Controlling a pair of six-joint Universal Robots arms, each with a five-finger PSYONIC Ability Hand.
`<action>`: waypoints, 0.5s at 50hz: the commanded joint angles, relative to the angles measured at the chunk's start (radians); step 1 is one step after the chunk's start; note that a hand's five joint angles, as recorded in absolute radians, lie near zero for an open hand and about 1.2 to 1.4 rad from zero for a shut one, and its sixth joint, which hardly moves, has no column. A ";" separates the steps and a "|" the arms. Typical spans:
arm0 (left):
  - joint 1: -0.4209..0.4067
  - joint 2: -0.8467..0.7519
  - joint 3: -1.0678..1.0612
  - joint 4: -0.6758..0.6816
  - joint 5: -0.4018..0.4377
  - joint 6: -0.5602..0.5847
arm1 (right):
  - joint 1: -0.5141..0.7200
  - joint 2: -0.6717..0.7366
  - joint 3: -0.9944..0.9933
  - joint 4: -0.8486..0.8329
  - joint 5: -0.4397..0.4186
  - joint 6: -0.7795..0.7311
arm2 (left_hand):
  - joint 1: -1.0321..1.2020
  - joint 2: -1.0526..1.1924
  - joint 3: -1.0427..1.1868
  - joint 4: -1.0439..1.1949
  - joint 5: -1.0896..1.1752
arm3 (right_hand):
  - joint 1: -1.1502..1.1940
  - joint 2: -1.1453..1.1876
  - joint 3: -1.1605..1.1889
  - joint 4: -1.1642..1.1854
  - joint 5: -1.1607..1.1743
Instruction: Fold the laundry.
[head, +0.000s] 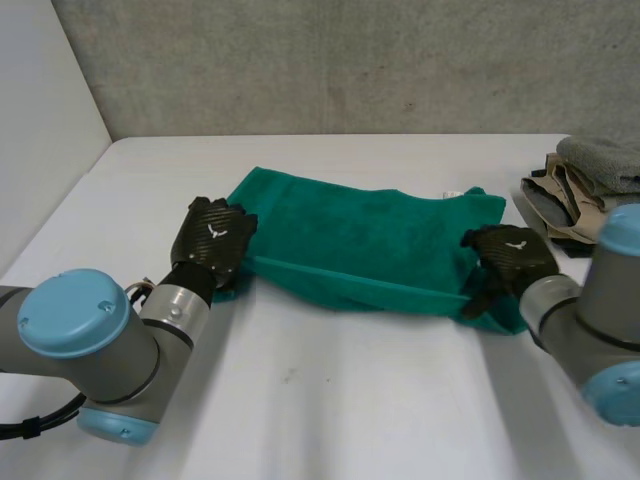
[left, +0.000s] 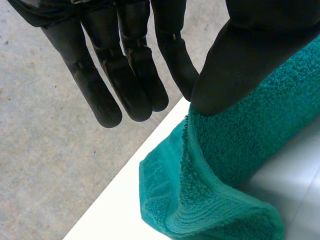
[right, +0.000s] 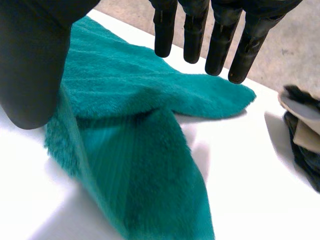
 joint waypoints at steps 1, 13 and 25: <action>0.010 0.001 -0.005 0.000 0.000 -0.003 | -0.134 -0.045 0.047 0.094 -0.191 0.007 | 0.257 0.198 0.203 0.195 0.244 | 0.054 -0.013 0.019 0.026 0.029; 0.034 0.004 0.018 -0.022 0.000 -0.001 | -0.221 0.022 0.049 0.095 -0.263 -0.195 | 0.257 0.198 0.203 0.195 0.244 | 0.095 0.028 0.060 0.067 0.070; 0.062 0.000 0.033 -0.040 0.000 -0.006 | -0.217 0.052 0.038 0.065 -0.326 -0.321 | 0.257 0.198 0.203 0.195 0.244 | 0.256 0.189 0.222 0.228 0.231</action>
